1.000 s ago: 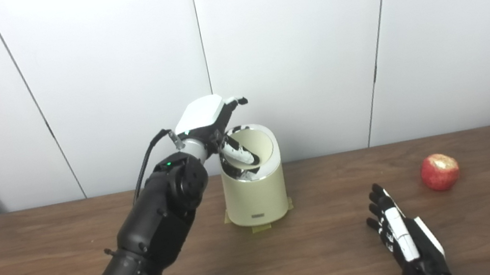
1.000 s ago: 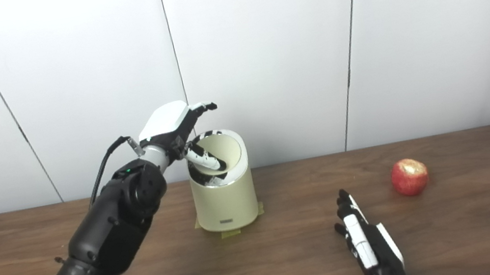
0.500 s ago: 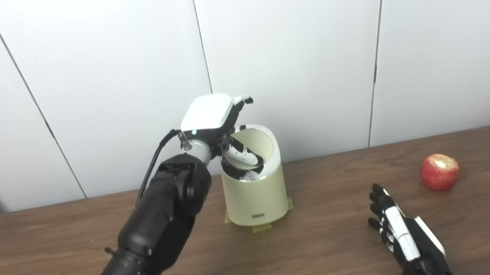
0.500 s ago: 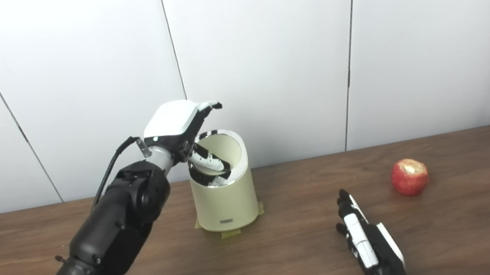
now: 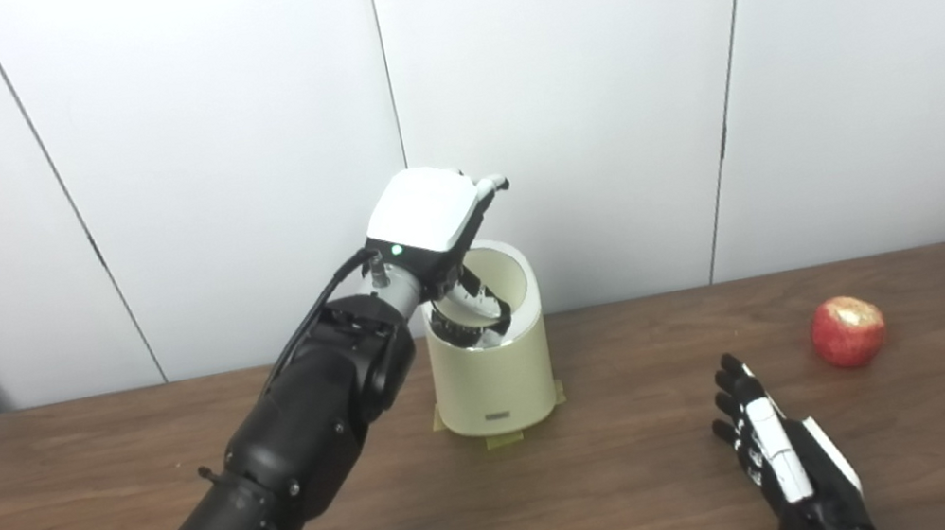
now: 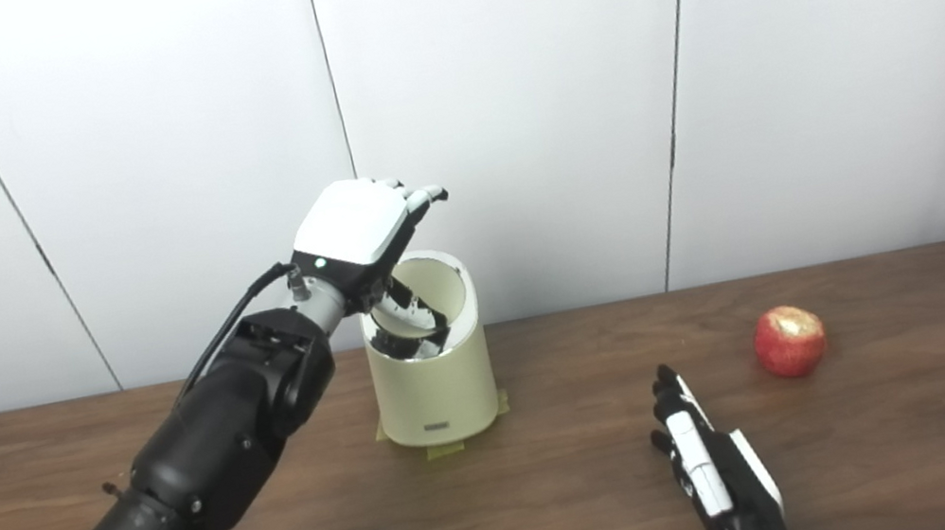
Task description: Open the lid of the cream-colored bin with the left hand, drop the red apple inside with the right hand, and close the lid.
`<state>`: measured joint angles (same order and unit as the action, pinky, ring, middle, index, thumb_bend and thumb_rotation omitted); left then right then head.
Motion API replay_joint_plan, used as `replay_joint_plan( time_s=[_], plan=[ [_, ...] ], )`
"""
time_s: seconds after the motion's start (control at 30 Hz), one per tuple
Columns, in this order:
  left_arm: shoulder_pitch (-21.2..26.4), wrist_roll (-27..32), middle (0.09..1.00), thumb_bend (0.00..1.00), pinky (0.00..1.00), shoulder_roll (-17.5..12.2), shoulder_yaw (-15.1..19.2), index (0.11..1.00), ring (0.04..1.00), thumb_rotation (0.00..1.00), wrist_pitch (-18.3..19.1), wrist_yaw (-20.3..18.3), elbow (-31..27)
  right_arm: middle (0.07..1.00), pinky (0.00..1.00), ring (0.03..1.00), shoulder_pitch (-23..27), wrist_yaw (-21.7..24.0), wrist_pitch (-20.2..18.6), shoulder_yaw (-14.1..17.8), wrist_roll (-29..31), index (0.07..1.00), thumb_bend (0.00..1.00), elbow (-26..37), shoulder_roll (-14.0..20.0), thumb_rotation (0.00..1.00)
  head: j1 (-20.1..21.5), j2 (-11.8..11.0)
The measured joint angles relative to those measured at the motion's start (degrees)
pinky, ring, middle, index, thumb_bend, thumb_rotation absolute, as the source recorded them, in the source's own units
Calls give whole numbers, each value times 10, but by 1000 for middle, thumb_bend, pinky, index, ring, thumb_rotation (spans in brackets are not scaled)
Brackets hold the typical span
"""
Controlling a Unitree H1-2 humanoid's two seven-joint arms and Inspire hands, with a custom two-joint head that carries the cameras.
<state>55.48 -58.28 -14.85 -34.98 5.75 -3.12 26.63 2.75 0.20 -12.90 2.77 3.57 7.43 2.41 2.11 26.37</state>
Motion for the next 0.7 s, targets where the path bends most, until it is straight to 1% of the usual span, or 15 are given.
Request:
replay_joint_plan(
  time_s=[0.1,0.17,0.27,0.4,0.57,0.7],
  plan=[
    [0,-6,855,971,889,0,-1,892,891,19,0,-2,-3,999,953,992,0,1,0,0,0,1000,717,0,3,960,-2,-1],
    [0,-11,854,974,883,-1,-1,891,889,4,0,-11,-8,999,962,994,0,1,0,0,0,1000,714,0,4,955,-2,-1],
    [0,-22,851,979,876,-1,-2,891,886,0,0,-16,-12,996,960,992,0,1,0,0,2,1000,723,-1,4,948,-2,-1],
    [0,-33,844,993,874,-2,-2,890,881,1,-1,-16,-13,997,956,991,0,1,0,0,2,1000,721,-1,4,952,-3,0],
    [0,-48,847,996,873,-4,-3,898,882,30,0,-18,-12,995,959,989,0,1,0,0,2,1000,722,-1,5,950,-5,1],
    [0,-50,850,978,881,-5,-3,902,896,26,1,-21,-12,997,959,990,0,1,0,0,2,1000,724,-1,5,956,-4,1]
  ],
)
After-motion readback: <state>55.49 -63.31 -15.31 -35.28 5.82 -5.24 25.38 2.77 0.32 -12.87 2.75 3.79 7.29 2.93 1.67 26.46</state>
